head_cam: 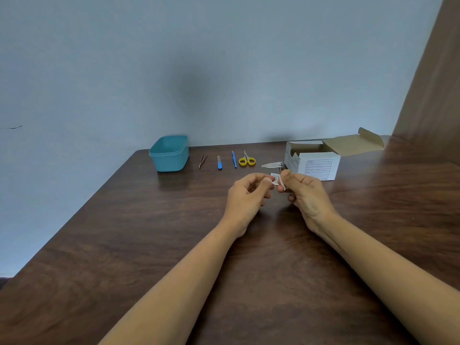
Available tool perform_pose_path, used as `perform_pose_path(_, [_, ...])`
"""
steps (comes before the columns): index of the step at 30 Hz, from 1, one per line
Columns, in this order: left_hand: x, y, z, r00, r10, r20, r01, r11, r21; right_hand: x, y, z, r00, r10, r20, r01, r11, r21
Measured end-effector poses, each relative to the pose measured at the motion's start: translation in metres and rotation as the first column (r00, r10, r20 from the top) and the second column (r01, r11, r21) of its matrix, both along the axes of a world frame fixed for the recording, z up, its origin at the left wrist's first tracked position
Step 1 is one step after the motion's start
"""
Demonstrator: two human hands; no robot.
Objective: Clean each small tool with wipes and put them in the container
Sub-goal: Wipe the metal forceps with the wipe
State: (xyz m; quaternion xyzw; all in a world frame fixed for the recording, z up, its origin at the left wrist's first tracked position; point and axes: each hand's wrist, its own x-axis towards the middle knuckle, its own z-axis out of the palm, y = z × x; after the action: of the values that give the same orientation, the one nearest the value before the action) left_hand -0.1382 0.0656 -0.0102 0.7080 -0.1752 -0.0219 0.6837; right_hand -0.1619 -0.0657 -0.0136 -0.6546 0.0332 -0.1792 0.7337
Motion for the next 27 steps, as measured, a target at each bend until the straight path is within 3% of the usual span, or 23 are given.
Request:
perform_pose_path(13, [0.0021,0.0058,0.0020,0.998,-0.056,-0.010,0.054,0.990,-0.129,0.0000,0.0023,-0.0028,1.000,0.000,0.013,0.002,0.989,-0.147])
perform_pose_path(22, [0.0023,0.0060,0.0040,0.995,-0.081,-0.058,0.074,0.990,-0.119,-0.0026,0.0031,-0.0024,0.998,-0.064,-0.001,0.062,0.971,-0.230])
perform_pose_path(27, [0.0010,0.0039,0.0034,0.997,-0.067,-0.022,0.066,0.995,-0.072,-0.0049,0.0062,-0.0011,0.999,-0.028,-0.019,0.024,0.981,-0.192])
